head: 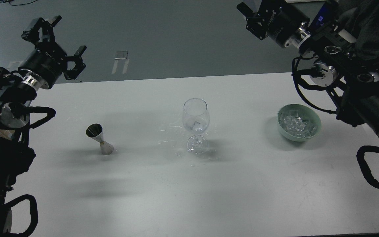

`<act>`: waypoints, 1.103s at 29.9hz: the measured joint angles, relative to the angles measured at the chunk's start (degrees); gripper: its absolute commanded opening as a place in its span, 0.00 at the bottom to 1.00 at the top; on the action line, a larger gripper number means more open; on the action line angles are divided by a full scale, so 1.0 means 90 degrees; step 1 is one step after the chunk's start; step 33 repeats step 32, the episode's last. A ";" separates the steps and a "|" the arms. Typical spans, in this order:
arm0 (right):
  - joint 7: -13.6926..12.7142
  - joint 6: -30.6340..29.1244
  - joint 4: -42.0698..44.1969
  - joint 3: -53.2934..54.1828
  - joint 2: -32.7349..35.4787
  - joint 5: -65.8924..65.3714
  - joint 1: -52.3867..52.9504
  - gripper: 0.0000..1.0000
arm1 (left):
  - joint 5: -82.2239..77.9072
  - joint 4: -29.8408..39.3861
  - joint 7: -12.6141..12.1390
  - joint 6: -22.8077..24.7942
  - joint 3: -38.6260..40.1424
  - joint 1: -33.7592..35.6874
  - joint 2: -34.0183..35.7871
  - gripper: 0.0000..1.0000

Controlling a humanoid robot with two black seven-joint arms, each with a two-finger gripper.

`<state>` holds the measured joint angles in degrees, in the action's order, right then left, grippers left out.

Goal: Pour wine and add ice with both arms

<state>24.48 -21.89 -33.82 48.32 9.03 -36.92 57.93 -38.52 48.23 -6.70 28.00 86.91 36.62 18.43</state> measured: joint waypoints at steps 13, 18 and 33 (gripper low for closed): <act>0.0113 -0.0245 0.0513 0.0785 -0.0636 0.0490 -0.0476 0.99 | 0.0399 -0.0453 -0.0499 0.0000 -0.1493 0.0361 -0.0193 0.98; 0.0114 -0.0263 0.0516 0.0785 -0.0616 0.0490 -0.0479 0.99 | 0.0398 -0.0932 -0.0467 0.0000 -0.2132 0.0883 -0.0080 0.98; 0.0118 -0.0167 0.0516 0.0803 -0.0679 0.0490 -0.0484 0.99 | 0.0401 -0.1134 -0.0427 0.0000 -0.2176 0.1234 -0.0235 0.98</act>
